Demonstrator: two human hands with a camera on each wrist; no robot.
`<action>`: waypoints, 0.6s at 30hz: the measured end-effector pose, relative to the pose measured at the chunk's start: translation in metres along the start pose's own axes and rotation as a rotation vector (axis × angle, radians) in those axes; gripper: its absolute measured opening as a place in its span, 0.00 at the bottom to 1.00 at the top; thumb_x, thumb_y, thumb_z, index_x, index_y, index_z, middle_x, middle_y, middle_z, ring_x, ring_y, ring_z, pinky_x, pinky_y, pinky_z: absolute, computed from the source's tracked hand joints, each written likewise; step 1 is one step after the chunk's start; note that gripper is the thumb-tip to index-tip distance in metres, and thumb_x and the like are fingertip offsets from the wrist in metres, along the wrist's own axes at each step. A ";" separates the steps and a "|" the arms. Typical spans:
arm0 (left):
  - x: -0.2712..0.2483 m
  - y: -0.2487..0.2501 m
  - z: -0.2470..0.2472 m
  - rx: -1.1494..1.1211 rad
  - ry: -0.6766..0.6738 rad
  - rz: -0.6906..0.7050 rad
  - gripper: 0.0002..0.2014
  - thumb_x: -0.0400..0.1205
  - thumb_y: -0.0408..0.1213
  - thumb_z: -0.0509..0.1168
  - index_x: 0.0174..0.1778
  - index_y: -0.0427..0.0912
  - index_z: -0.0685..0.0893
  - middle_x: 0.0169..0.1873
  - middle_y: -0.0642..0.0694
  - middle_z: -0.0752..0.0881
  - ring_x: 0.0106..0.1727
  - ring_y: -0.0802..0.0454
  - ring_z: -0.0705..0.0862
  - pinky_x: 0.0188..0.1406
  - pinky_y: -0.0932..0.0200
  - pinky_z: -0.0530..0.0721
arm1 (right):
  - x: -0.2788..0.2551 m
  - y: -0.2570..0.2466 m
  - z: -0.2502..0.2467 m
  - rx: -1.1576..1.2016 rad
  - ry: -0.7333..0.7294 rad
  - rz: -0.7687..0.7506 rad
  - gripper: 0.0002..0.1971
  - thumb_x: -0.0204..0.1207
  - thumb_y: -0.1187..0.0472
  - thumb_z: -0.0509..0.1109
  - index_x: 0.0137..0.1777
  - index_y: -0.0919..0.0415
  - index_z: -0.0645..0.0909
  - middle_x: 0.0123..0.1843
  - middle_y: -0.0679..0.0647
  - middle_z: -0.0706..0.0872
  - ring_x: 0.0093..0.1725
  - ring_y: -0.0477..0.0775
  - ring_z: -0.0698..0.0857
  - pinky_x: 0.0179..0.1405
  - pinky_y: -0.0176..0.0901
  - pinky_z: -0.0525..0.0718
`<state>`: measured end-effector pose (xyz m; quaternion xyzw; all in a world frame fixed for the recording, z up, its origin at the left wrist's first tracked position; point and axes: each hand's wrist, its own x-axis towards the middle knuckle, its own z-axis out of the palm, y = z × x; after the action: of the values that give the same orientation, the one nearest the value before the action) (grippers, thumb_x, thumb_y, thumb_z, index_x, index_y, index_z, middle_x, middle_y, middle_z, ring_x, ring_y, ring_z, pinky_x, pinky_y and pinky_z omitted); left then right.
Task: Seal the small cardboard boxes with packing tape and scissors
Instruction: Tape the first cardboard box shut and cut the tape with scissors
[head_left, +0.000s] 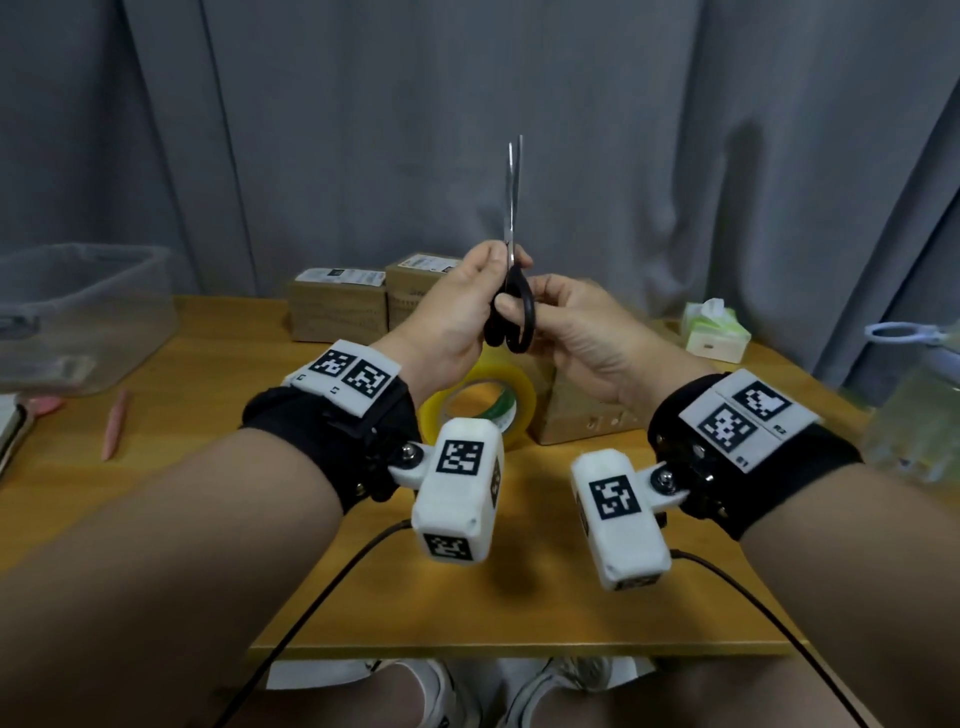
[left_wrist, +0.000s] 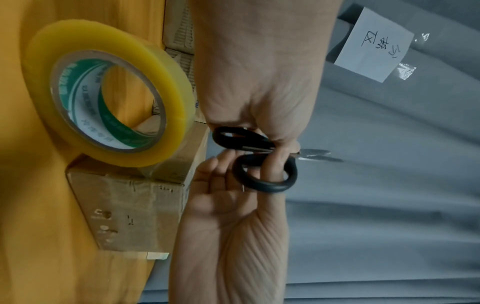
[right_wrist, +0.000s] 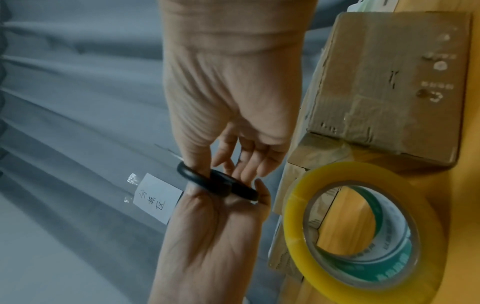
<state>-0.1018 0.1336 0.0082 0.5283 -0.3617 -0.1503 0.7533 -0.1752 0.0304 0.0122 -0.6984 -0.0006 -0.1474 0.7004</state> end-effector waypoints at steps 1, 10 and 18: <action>0.002 -0.001 0.000 0.019 -0.011 -0.011 0.14 0.90 0.39 0.48 0.45 0.45 0.78 0.41 0.44 0.79 0.44 0.50 0.79 0.41 0.56 0.78 | 0.001 0.001 0.001 -0.003 0.010 0.002 0.14 0.75 0.68 0.72 0.58 0.64 0.75 0.41 0.56 0.84 0.42 0.53 0.80 0.39 0.37 0.76; 0.003 -0.008 -0.034 0.898 0.003 -0.065 0.18 0.85 0.46 0.60 0.67 0.40 0.78 0.61 0.47 0.82 0.59 0.55 0.78 0.53 0.67 0.72 | 0.017 -0.001 -0.050 -0.513 0.311 -0.048 0.35 0.77 0.67 0.72 0.81 0.54 0.62 0.63 0.60 0.84 0.59 0.55 0.85 0.56 0.39 0.81; 0.002 -0.025 -0.039 1.239 -0.254 -0.144 0.31 0.73 0.57 0.72 0.69 0.47 0.75 0.64 0.49 0.80 0.63 0.50 0.78 0.58 0.56 0.77 | 0.025 0.013 -0.028 -1.408 0.380 0.054 0.32 0.69 0.35 0.70 0.62 0.58 0.70 0.55 0.55 0.83 0.61 0.62 0.81 0.62 0.57 0.75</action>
<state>-0.0689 0.1490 -0.0206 0.8671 -0.4316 -0.0248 0.2475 -0.1542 -0.0020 0.0042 -0.9455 0.2332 -0.2142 0.0766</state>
